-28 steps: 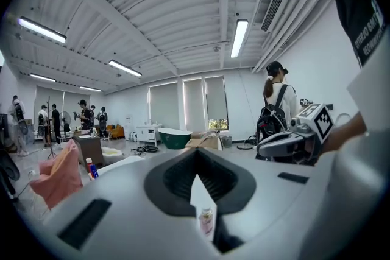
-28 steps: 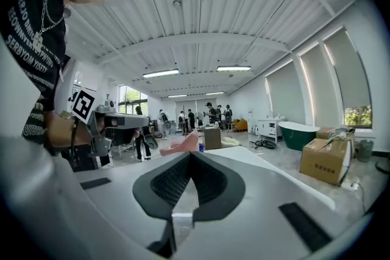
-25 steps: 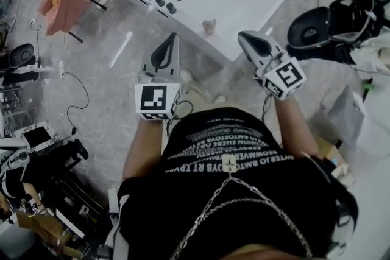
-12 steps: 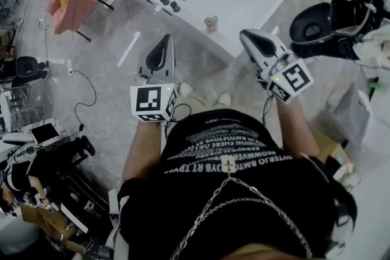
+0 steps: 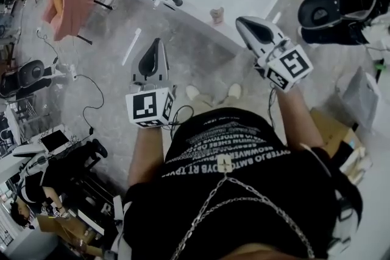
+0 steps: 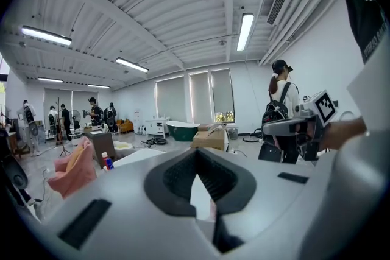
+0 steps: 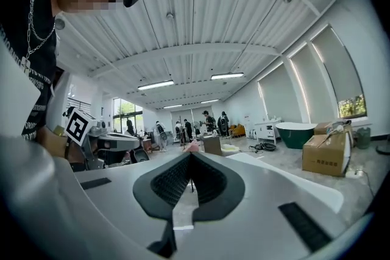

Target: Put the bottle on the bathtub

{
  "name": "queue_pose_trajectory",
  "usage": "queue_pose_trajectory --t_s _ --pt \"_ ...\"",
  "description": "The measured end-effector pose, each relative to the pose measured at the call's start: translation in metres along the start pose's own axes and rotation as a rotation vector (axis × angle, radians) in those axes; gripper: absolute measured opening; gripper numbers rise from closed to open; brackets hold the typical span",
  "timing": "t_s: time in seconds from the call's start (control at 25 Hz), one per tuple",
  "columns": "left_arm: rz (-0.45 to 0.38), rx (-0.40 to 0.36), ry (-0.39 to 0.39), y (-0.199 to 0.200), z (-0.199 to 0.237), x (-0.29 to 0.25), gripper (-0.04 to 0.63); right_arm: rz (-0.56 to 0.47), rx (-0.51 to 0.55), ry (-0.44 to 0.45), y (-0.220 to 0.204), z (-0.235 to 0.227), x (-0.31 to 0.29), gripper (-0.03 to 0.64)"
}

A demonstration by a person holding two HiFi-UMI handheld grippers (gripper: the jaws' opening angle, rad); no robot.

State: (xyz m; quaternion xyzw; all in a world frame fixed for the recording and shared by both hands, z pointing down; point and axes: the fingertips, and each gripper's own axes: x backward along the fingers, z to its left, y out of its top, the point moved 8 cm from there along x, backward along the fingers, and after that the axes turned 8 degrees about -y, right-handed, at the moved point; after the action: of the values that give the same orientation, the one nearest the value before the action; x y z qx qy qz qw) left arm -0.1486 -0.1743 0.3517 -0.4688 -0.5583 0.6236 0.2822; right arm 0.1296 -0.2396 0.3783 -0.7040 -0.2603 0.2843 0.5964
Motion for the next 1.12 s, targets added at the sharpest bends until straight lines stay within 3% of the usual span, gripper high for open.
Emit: queue_pose_trajectory --t_s 0.24,0.56,0.8,1.12 --pt "-0.014 -0.017 -0.033 -0.013 0.044 0.01 -0.003 -0.017 0.044 -0.043 0.006 0.028 -0.026 0.003" --pt "-0.086 -0.001 -0.139 -0.004 0.105 0.018 -0.003 0.015 0.087 -0.166 0.019 0.078 -0.046 0.003" --pt "-0.077 -0.003 -0.198 -0.009 0.138 0.008 -0.003 0.038 0.091 -0.221 0.015 0.096 -0.066 0.003" --pt "-0.066 0.004 -0.214 -0.003 0.125 -0.018 -0.003 0.074 0.117 -0.186 0.016 0.082 -0.07 0.003"
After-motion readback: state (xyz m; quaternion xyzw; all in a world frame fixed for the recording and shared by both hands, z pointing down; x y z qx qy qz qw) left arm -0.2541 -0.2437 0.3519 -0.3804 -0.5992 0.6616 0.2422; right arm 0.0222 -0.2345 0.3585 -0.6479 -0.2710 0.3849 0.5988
